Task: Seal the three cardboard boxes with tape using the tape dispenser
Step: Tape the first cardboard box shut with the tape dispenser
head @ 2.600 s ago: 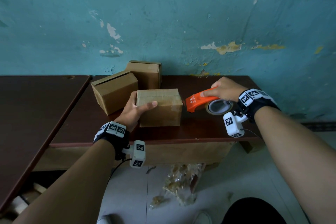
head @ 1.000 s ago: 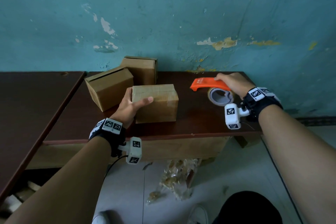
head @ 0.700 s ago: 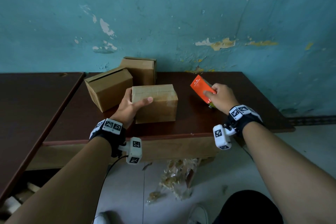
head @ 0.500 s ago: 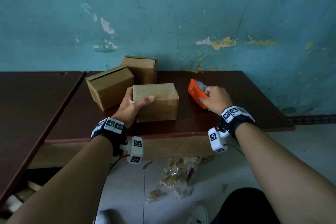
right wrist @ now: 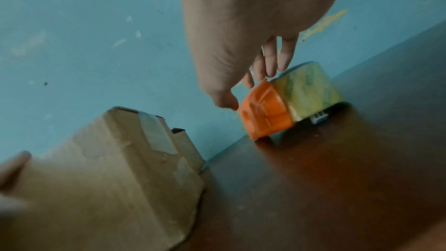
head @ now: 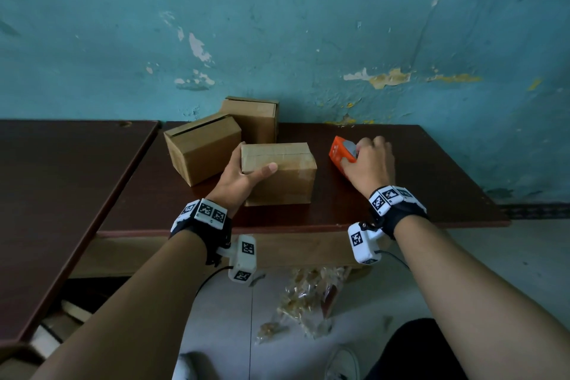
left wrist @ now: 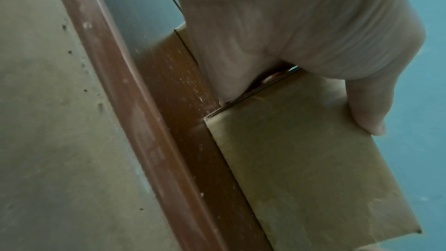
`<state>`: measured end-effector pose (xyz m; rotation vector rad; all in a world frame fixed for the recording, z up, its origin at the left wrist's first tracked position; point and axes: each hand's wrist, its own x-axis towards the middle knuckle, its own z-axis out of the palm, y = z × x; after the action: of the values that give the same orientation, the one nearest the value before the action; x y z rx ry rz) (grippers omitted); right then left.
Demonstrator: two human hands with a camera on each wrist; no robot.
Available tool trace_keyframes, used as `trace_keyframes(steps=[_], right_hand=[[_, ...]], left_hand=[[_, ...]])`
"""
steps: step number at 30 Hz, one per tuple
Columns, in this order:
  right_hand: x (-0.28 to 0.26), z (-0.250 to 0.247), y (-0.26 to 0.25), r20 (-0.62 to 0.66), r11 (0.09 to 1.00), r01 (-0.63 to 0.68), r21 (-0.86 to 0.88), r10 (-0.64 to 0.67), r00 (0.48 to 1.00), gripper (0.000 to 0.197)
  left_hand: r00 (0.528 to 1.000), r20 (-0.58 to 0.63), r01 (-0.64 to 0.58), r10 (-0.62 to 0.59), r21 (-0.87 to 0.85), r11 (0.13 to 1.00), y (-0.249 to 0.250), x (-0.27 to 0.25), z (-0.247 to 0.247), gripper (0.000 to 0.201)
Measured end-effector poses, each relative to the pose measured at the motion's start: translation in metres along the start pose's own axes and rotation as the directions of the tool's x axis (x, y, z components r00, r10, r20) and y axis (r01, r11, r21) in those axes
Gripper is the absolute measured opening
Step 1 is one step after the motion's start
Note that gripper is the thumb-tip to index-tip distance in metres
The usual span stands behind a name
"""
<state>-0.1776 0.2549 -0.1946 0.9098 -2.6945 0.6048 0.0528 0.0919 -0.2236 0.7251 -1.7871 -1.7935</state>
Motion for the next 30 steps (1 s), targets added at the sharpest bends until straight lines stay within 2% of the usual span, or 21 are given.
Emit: trace_keyframes(steps=[2, 4, 7, 10, 13, 16, 17, 19, 21, 24, 27, 30], right_hand=[[-0.002, -0.003, -0.012, -0.065, 0.988, 0.005, 0.154, 0.005, 0.998, 0.038], [-0.006, -0.005, -0.030, -0.077, 0.948, 0.010, 0.319, 0.015, 0.997, 0.036], [-0.019, -0.004, -0.058, -0.001, 0.850, -0.027, 0.527, 0.032, 0.999, 0.049], [-0.039, 0.004, -0.081, 0.120, 0.770, -0.105, 0.629, 0.037, 0.992, 0.071], [-0.054, 0.015, -0.094, 0.210, 0.741, -0.174, 0.649, 0.045, 0.977, 0.089], [-0.060, 0.022, -0.100, 0.194, 0.764, -0.195, 0.615, 0.093, 0.977, 0.105], [-0.060, 0.023, -0.101, 0.179, 0.805, -0.192, 0.561, 0.109, 0.978, 0.109], [-0.058, 0.022, -0.103, 0.157, 0.881, -0.188, 0.435, 0.131, 0.979, 0.114], [-0.055, 0.019, -0.105, 0.161, 0.911, -0.189, 0.367, 0.138, 0.977, 0.116], [-0.049, 0.016, -0.107, 0.164, 0.918, -0.184, 0.351, 0.133, 0.978, 0.117], [-0.044, 0.018, -0.107, 0.161, 0.918, -0.186, 0.351, 0.137, 0.977, 0.123], [-0.041, 0.023, -0.106, 0.186, 0.901, -0.203, 0.383, 0.140, 0.973, 0.117]], left_hand=[[1.000, 0.008, 0.006, -0.006, -0.004, 1.000, 0.001, -0.001, 0.001, 0.127], [1.000, 0.005, 0.008, -0.008, -0.023, 1.000, 0.003, -0.002, 0.003, 0.121], [1.000, -0.020, 0.002, -0.003, -0.028, 1.000, 0.007, -0.007, 0.007, 0.104], [0.998, -0.053, 0.012, -0.014, -0.030, 0.999, 0.005, -0.009, 0.008, 0.112], [0.997, -0.072, 0.026, -0.028, -0.026, 0.999, 0.010, -0.009, 0.009, 0.098], [0.988, -0.136, 0.078, -0.077, 0.002, 0.997, 0.015, -0.007, 0.013, 0.079], [0.980, -0.172, 0.104, -0.099, 0.018, 0.994, 0.016, -0.005, 0.014, 0.081], [0.953, -0.264, 0.175, -0.152, 0.067, 0.982, 0.023, 0.000, 0.019, 0.096], [0.917, -0.347, 0.258, -0.198, 0.137, 0.956, 0.032, 0.005, 0.023, 0.106], [0.881, -0.429, 0.325, -0.198, 0.247, 0.913, 0.040, 0.014, 0.029, 0.100], [0.873, -0.459, 0.346, -0.167, 0.340, 0.874, 0.037, 0.019, 0.031, 0.099], [0.870, -0.472, 0.365, -0.142, 0.424, 0.829, 0.035, 0.022, 0.030, 0.094]])
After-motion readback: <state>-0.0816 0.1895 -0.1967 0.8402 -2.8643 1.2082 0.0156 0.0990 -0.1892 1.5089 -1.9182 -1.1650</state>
